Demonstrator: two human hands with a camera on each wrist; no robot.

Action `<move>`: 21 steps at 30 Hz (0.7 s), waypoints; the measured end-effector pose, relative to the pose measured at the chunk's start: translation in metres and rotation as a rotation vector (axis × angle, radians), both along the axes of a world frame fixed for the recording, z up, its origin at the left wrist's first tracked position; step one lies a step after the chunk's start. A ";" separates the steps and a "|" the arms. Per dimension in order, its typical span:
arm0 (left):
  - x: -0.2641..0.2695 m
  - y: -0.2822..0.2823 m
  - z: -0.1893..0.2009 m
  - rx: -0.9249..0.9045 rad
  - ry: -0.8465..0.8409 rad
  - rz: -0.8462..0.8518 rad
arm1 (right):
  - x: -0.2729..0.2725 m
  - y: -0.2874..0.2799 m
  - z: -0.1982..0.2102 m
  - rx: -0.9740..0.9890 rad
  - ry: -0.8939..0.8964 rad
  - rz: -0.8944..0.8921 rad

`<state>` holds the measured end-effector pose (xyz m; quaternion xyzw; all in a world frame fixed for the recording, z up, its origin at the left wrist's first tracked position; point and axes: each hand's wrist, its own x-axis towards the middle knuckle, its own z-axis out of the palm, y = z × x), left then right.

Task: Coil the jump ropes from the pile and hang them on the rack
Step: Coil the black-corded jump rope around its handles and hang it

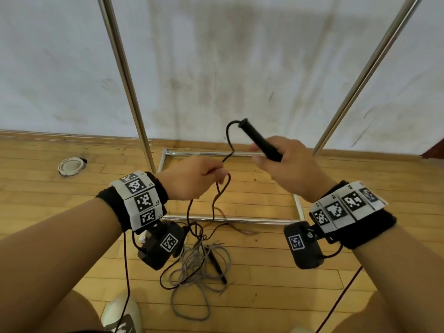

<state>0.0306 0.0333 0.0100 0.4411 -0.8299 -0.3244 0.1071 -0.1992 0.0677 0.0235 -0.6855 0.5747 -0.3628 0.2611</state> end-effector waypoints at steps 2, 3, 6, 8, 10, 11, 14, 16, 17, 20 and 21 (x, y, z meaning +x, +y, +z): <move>-0.004 0.005 0.009 -0.083 0.085 0.008 | 0.011 0.003 -0.005 0.060 0.015 0.080; -0.004 0.007 0.013 -0.110 0.132 0.015 | 0.017 0.005 -0.005 0.077 0.015 0.114; -0.002 0.012 0.021 -0.133 0.251 0.062 | 0.027 0.008 -0.005 0.118 -0.064 0.140; 0.001 0.015 0.024 -0.142 0.290 0.085 | 0.029 0.009 -0.003 0.142 -0.166 0.135; 0.003 0.019 0.025 -0.154 0.334 0.103 | 0.032 0.010 -0.001 0.162 -0.234 0.152; 0.003 0.021 0.024 -0.155 0.366 0.108 | 0.033 0.011 0.000 0.161 -0.237 0.171; 0.004 0.023 0.022 -0.159 0.392 0.093 | 0.040 0.014 0.001 0.132 -0.191 0.182; 0.005 0.021 0.018 -0.139 0.359 0.069 | 0.042 0.014 0.002 0.120 -0.173 0.119; 0.006 0.020 0.015 -0.128 0.333 0.061 | 0.042 0.013 0.004 0.106 -0.171 0.088; 0.007 0.015 0.003 -0.053 0.265 0.024 | 0.040 0.010 0.012 0.039 -0.204 0.037; 0.007 0.014 -0.001 -0.010 0.252 0.002 | 0.040 0.010 0.015 0.018 -0.223 0.032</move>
